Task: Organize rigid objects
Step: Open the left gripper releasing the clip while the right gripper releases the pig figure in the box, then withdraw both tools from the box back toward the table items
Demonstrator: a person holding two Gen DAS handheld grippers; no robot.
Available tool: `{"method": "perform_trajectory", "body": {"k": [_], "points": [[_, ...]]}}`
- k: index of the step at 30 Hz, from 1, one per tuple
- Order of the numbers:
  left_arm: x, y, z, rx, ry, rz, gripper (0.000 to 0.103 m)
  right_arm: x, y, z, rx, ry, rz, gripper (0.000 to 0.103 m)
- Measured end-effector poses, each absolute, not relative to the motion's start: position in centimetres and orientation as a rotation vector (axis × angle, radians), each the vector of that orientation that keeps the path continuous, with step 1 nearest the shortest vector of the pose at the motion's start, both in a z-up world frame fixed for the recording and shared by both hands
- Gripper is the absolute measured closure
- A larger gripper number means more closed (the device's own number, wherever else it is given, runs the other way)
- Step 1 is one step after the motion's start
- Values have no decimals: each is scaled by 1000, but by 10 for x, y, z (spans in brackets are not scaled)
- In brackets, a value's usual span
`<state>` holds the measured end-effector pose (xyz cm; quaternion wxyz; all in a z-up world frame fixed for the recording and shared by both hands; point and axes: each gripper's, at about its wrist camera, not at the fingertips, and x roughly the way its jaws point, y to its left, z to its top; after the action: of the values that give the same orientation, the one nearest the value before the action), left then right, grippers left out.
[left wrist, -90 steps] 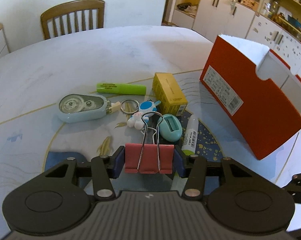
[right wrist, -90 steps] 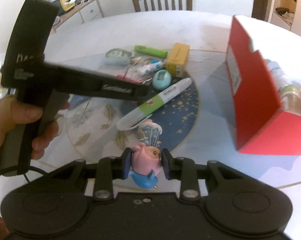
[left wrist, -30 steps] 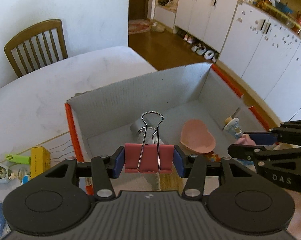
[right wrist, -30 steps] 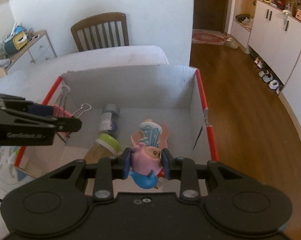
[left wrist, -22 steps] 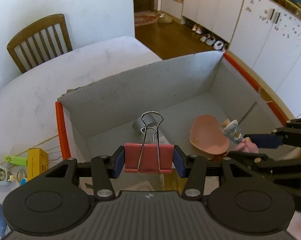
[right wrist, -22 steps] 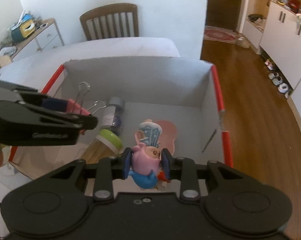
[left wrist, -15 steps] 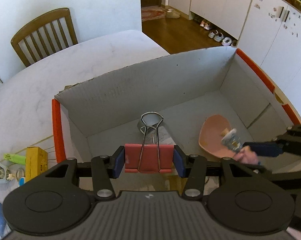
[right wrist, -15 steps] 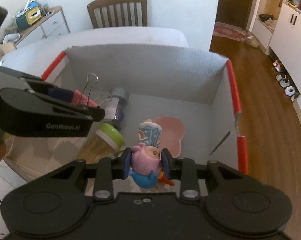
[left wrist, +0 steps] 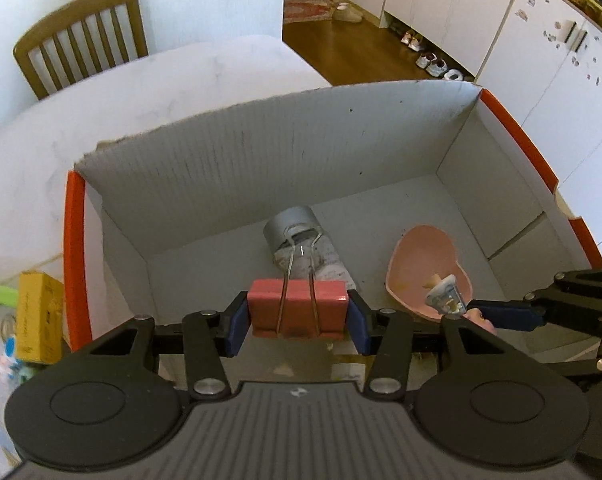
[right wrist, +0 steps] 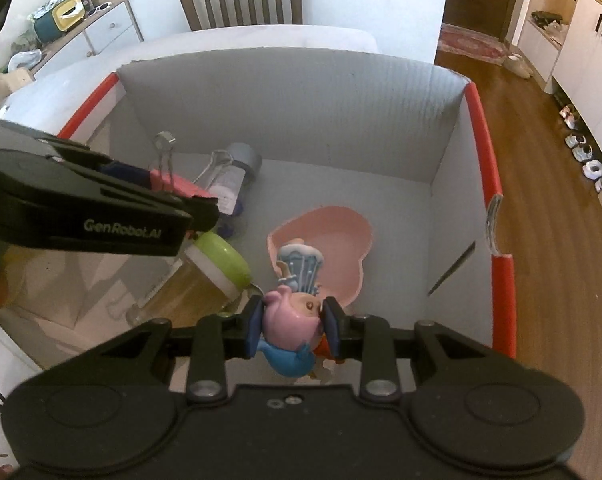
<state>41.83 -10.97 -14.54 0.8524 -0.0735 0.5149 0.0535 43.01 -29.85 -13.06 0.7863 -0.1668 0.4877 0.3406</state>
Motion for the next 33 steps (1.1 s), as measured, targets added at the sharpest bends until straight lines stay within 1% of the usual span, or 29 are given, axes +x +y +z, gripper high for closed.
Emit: {"method": "perform_trajectory", "body": {"k": [7, 9, 11, 16, 17, 18, 20, 24, 27, 33], "points": [[416, -99, -150, -228, 1116, 107, 54, 436, -302, -131, -328, 1061, 720, 67], [415, -100, -152, -215, 1127, 111, 54, 436, -302, -131, -319, 1063, 720, 64], [414, -100, -152, -210, 1134, 119, 54, 438, -303, -129, -311, 1061, 721, 57], [410, -106, -150, -199, 1130, 125, 51, 439, -308, -126, -289, 1059, 713, 55], [409, -107, -148, -187, 1124, 126, 48, 438, -310, -126, -285, 1059, 713, 54], [408, -108, -145, -182, 1118, 125, 42, 436, -310, -125, -284, 1058, 713, 54], [406, -111, -140, -182, 1100, 116, 40, 435, -312, -123, -285, 1053, 710, 53], [399, -113, -127, -182, 1081, 93, 40, 431, -316, -118, -273, 1039, 712, 52], [391, -116, -117, -170, 1066, 84, 40, 426, -318, -112, -260, 1022, 706, 46], [377, -122, -100, -134, 1019, 75, 40, 414, -319, -100, -240, 992, 695, 42]]}}
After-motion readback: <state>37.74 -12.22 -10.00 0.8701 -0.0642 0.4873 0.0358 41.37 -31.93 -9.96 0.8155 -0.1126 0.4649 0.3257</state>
